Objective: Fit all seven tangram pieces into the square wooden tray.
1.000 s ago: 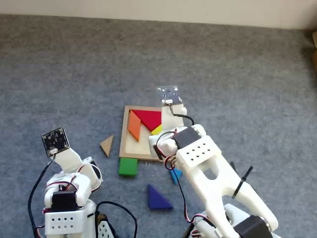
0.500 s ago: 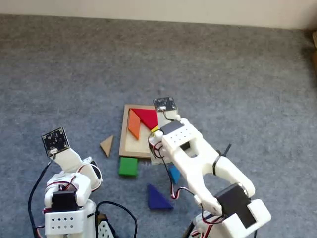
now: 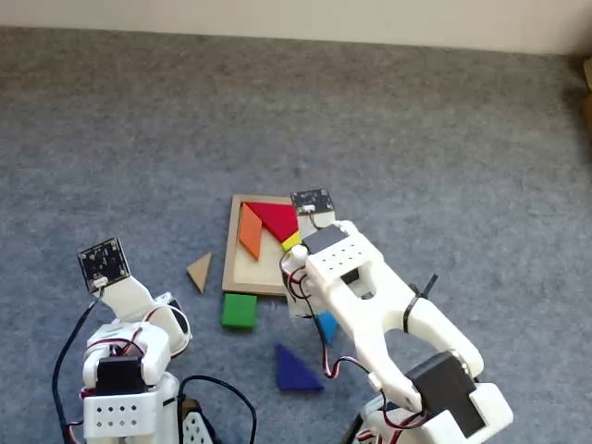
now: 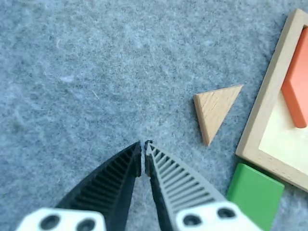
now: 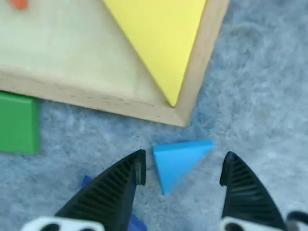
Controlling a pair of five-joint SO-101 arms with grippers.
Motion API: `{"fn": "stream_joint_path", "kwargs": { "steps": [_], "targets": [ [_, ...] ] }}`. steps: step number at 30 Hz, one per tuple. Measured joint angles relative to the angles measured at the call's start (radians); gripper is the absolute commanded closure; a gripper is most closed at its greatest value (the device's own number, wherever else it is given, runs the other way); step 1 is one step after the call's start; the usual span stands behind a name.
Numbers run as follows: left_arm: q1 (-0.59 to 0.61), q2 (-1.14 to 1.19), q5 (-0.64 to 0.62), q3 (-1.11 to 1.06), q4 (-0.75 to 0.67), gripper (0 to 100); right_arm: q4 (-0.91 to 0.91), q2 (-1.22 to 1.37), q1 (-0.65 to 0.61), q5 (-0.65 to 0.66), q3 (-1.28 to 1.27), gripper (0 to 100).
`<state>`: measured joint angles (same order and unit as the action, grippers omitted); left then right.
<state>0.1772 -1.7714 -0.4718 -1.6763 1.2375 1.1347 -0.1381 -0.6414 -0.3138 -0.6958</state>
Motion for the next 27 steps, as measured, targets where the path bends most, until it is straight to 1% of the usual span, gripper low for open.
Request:
{"fn": "stream_joint_path", "kwargs": {
  "steps": [3, 5, 15, 19, 22, 27],
  "targets": [
    [0.0, 0.0, 0.0, 0.0, 0.0, 96, -0.051, 0.0, 0.0, -0.06, -0.049, 74.8],
    [0.0, 0.0, 0.0, 0.0, 0.0, 96, -0.072, 0.0, 0.0, -0.075, -0.071, 74.9],
    [0.0, 0.0, 0.0, 0.0, 0.0, 96, -0.074, 0.0, 0.02, -0.084, -0.087, 75.1],
    [0.0, 0.0, 0.0, 0.0, 0.0, 96, -0.074, 0.003, 0.035, -0.084, -0.087, 80.3],
    [0.0, 0.0, 0.0, 0.0, 0.0, 96, -0.074, 0.052, 0.04, -0.084, -0.083, 84.1],
    [0.0, -0.005, 0.0, 0.0, 0.0, 96, -0.068, 0.107, 0.044, -0.084, -0.071, 87.1]
  ]
}}
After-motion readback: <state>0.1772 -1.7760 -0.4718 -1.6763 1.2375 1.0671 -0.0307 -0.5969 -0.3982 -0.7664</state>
